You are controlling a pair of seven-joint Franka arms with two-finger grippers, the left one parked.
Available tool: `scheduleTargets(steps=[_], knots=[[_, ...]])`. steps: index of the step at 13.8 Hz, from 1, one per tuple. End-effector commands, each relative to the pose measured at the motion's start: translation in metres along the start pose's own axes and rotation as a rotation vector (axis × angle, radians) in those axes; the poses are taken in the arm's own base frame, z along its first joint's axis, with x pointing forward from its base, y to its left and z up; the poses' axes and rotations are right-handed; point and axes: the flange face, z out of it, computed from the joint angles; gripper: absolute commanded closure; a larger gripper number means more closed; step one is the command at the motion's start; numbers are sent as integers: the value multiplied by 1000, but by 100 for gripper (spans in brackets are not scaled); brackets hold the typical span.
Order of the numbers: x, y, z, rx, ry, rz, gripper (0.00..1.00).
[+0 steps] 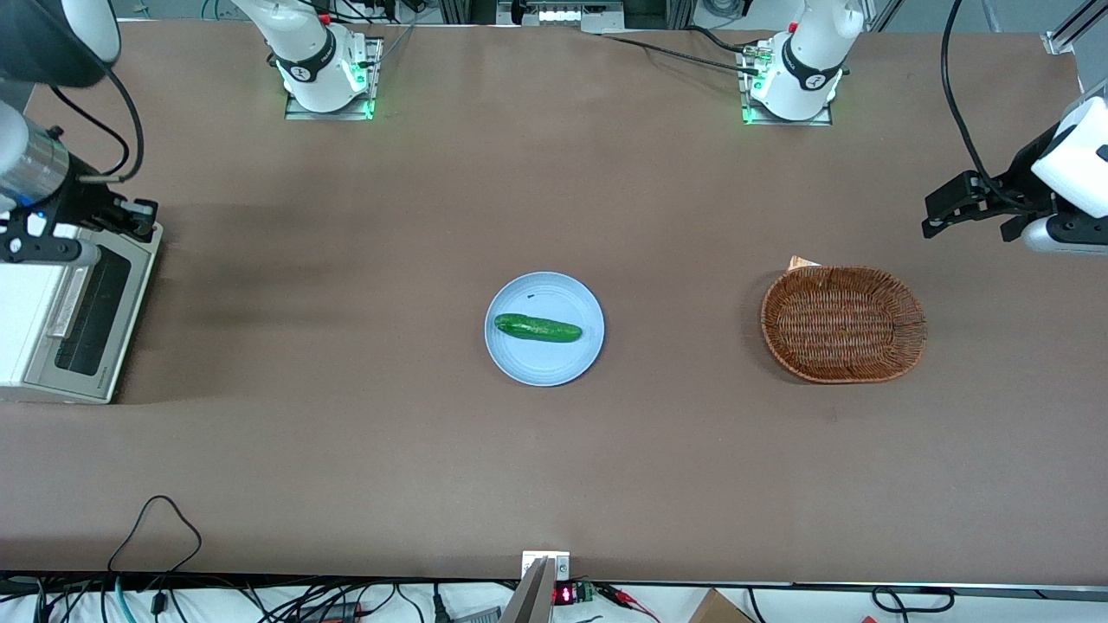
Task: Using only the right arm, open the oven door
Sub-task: 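Move the right gripper down to the toaster oven's door handle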
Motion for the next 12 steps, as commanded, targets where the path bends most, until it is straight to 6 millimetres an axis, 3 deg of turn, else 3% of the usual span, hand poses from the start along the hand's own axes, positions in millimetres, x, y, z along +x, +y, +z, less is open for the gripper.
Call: scheduleTargets(steps=[1,4,8,12], knots=[[13,12,29,-101,-33,14,100],[31,28,73,-286,-70,24,100],[45,69,125,-360,-60,51,100],[58,81,168,-436,-47,97,100]])
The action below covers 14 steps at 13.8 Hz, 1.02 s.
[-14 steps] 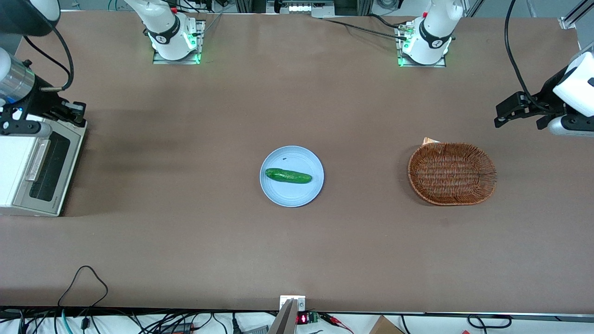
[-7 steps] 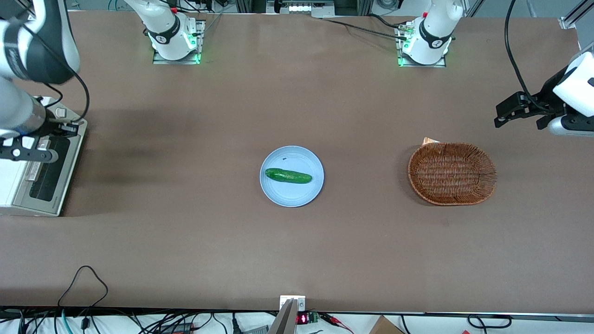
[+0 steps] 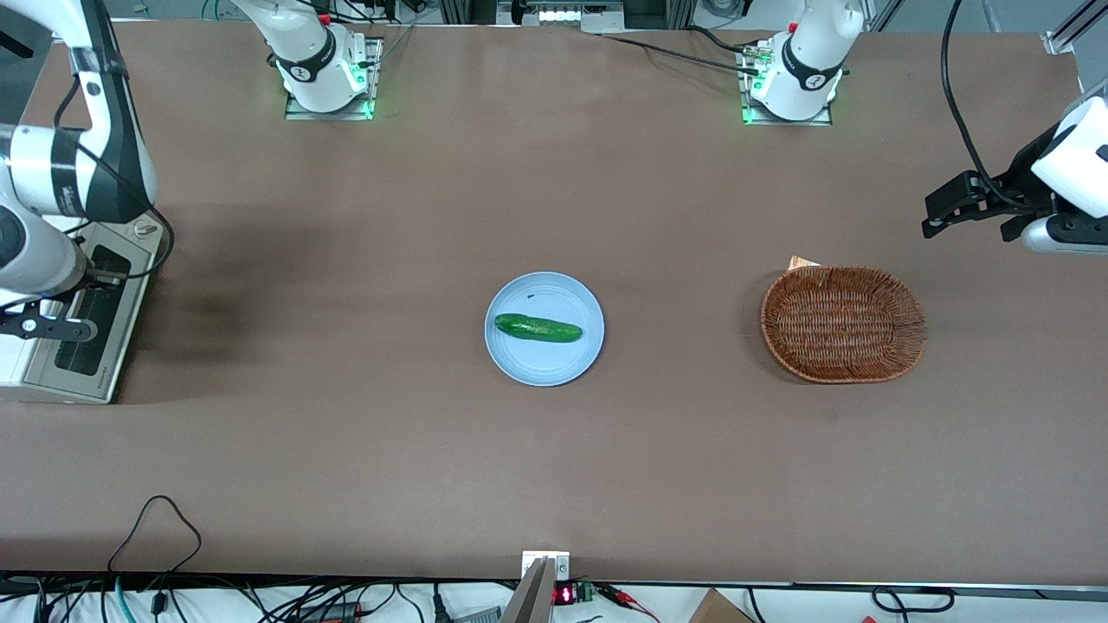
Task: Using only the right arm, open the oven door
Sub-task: 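Move the right gripper down to the toaster oven's door handle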
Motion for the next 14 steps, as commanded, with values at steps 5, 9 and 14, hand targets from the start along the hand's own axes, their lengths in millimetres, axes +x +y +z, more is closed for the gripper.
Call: scheduleTargets(steps=[5,9,14], knots=[[6,3,43,-123,1,40,100],[3,13,55,-132,-8,47,100],[4,16,68,-127,3,50,100]])
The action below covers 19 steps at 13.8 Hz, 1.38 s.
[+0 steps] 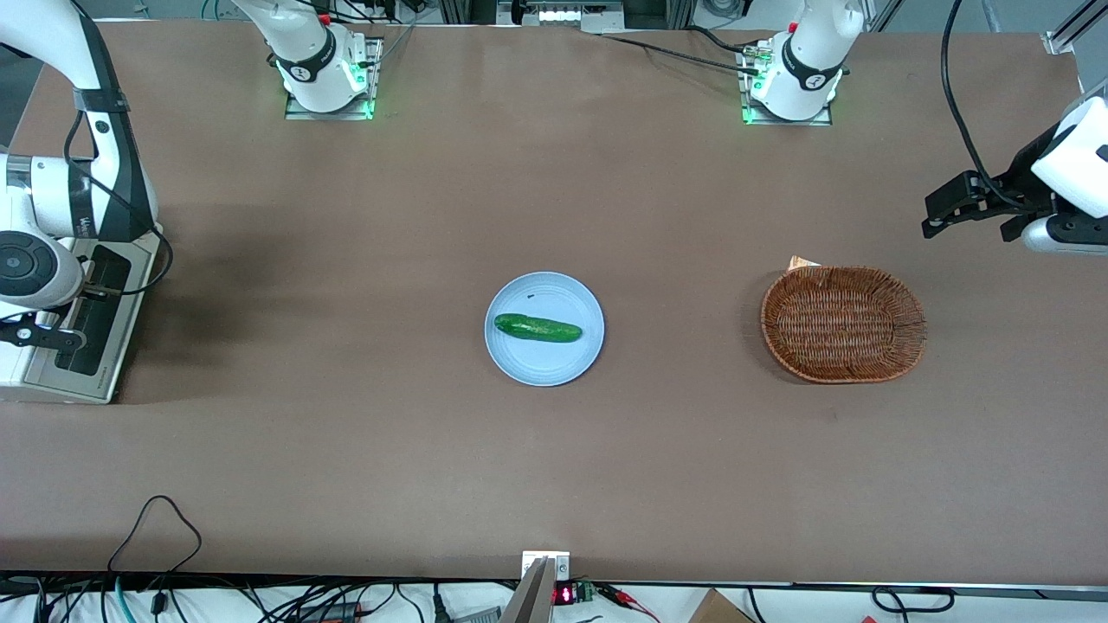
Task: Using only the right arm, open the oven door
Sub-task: 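Hook the right gripper behind the door handle and pull it outward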
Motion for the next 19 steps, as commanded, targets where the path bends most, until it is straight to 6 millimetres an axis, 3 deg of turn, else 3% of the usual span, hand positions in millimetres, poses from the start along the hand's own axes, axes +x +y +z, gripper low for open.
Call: scheduleTargets(steps=[1,11,19], knots=[[-1,-2,5,-9,17,17,100],[0,-31,24,29,45,49,100],[-1,-48,27,70,61,39,100]])
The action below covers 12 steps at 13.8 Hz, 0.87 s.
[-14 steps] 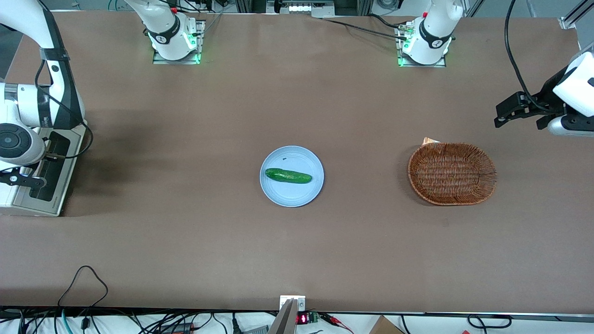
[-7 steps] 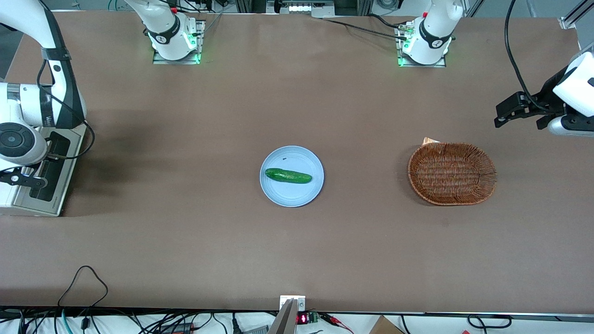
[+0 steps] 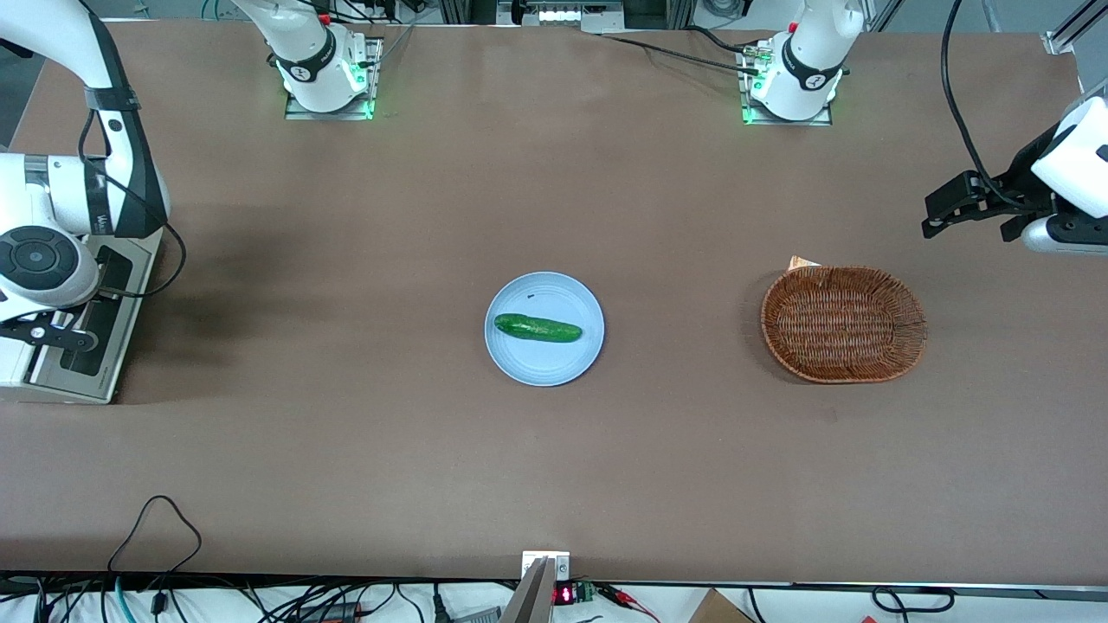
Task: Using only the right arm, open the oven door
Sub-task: 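Hook the right gripper behind the door handle and pull it outward, then swing the oven door down and open with the right gripper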
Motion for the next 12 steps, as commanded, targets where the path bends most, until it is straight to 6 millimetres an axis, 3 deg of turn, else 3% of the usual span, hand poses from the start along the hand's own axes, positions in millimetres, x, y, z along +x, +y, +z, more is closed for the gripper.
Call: scheduleTargets(steps=[1,12], knots=[[0,-32,32,81,16,3,100],[0,-46,41,142,13,3,100]])
